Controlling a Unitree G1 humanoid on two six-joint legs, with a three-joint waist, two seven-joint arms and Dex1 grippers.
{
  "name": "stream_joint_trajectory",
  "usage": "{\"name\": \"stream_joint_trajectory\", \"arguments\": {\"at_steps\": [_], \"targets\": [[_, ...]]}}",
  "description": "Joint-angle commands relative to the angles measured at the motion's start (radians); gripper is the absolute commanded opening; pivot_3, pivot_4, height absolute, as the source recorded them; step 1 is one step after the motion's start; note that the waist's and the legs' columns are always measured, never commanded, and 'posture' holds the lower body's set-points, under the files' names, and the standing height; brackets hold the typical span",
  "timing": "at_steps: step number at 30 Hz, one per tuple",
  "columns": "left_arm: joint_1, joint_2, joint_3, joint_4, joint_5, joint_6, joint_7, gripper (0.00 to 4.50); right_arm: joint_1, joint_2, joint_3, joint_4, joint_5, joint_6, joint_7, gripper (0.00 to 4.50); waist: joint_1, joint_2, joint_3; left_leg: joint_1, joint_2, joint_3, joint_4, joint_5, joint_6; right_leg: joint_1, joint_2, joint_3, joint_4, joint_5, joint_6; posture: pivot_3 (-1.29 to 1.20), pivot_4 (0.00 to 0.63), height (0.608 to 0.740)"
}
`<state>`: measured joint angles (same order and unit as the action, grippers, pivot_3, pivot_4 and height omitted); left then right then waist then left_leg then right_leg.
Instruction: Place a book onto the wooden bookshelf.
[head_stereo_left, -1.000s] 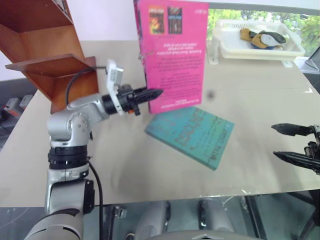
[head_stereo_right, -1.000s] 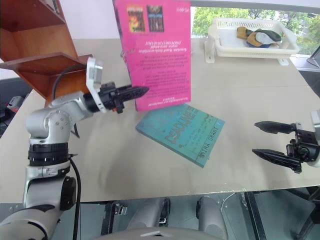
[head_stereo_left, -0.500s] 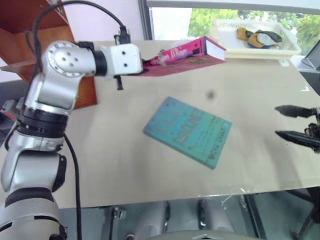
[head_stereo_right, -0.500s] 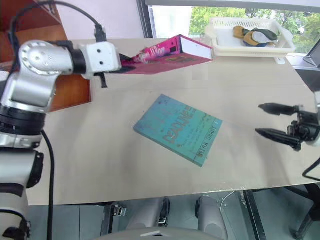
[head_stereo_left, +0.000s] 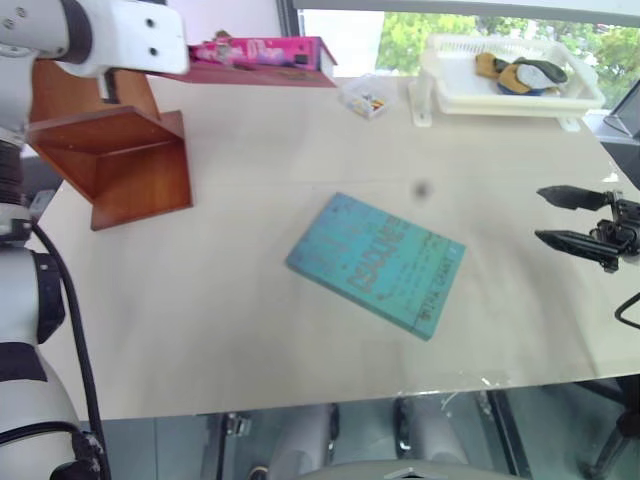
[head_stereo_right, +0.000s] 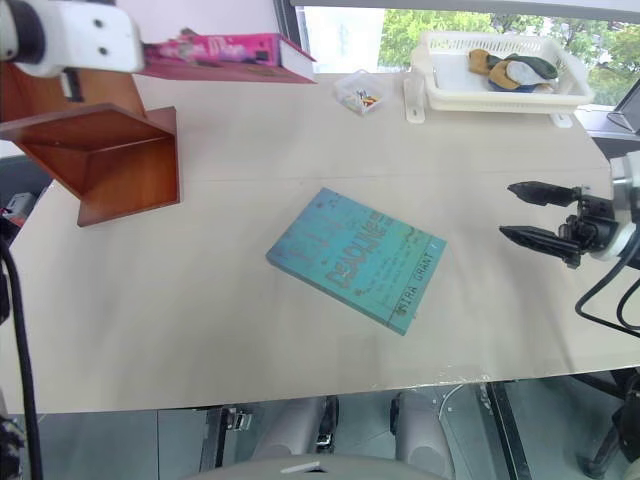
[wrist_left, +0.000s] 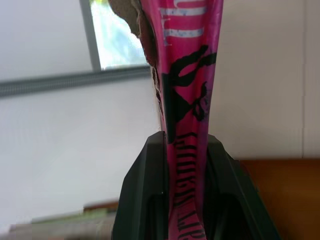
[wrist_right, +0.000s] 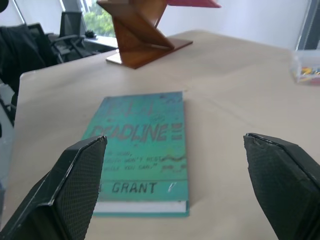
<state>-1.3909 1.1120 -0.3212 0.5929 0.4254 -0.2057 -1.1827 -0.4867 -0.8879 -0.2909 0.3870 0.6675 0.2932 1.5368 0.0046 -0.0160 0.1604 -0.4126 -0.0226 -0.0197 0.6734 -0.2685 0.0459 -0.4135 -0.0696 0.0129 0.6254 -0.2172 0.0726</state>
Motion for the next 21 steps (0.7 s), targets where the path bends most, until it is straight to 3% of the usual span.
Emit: {"name": "stream_joint_trajectory", "arguments": {"at_steps": [1,8,21], "targets": [[0.008,0.07,0.048,-0.022,0.017,0.012,-0.023,0.32,-0.051,0.005,-0.023,0.037,0.017,-0.027,0.065,4.5,-0.006,0.0,0.0,0.0,0.0,0.0,0.0,0.0,0.0,0.0,0.0,0.0,0.0,0.0,0.0,0.0,0.15,0.74],[0.145,0.19,0.118,-0.086,0.02,0.073,-0.008,0.32,-0.1,0.014,0.0,0.091,0.003,-0.047,0.078,4.5,-0.019,0.0,0.0,0.0,0.001,-0.001,0.0,0.0,0.0,0.0,0.0,0.0,0.001,0.0,0.0,0.0,0.15,0.74],[0.301,0.327,0.221,-0.074,-0.002,0.116,0.031,0.32,-0.153,0.018,0.035,0.161,0.015,-0.089,0.078,4.5,-0.017,-0.001,0.001,0.001,0.002,0.0,0.002,0.0,0.0,0.0,0.0,0.0,0.001,0.0,0.0,0.0,0.15,0.74]]}}
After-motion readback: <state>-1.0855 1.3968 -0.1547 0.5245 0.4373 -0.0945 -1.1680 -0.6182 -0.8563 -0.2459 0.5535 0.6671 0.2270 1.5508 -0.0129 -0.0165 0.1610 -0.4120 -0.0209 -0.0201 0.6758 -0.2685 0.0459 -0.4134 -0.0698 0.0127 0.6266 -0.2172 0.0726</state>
